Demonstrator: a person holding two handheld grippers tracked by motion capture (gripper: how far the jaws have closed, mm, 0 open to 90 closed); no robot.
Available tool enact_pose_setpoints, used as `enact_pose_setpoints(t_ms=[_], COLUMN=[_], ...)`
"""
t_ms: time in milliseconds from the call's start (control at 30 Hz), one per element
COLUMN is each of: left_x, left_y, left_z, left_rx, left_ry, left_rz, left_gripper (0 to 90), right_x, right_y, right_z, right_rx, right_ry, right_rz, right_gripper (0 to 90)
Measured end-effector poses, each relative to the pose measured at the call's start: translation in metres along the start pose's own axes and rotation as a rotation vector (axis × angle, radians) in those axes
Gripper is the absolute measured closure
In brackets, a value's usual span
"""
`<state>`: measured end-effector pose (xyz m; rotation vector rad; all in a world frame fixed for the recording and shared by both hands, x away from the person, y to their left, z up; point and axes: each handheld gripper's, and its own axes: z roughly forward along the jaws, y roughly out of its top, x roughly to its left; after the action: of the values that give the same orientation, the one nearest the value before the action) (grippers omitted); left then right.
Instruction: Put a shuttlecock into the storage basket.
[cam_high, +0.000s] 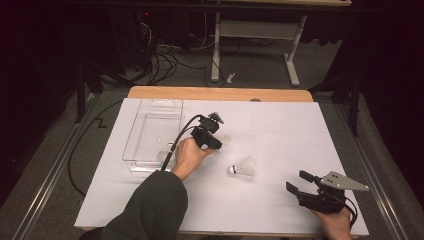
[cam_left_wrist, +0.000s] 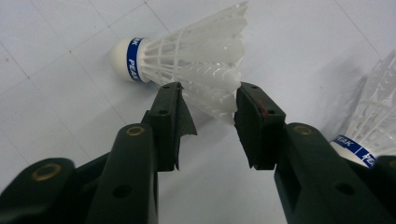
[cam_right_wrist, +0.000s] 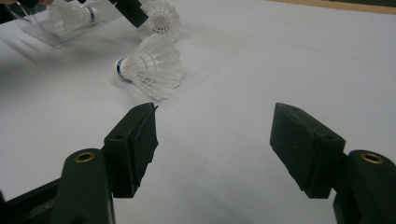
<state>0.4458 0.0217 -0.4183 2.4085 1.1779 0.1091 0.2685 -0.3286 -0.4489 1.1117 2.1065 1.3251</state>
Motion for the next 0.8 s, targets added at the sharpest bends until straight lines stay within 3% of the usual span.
enact_pose_setpoints(t_ms=[467, 800], left_x=[0.0022, 0.0031], left_y=[-0.0001, -0.0009], left_z=[-0.0001, -0.0023], left_rx=[0.007, 0.006], left_ry=[0.008, 0.031], left_rz=[-0.011, -0.005], left_gripper=[74.8, 88.1], right_x=[0.0000, 0.0001], right_y=[0.0000, 0.0000], right_z=[0.0001, 0.0000], right_rx=[-0.001, -0.003], right_ry=[0.003, 0.003], right_rz=[0.000, -0.001], right_gripper=[32.1, 32.1])
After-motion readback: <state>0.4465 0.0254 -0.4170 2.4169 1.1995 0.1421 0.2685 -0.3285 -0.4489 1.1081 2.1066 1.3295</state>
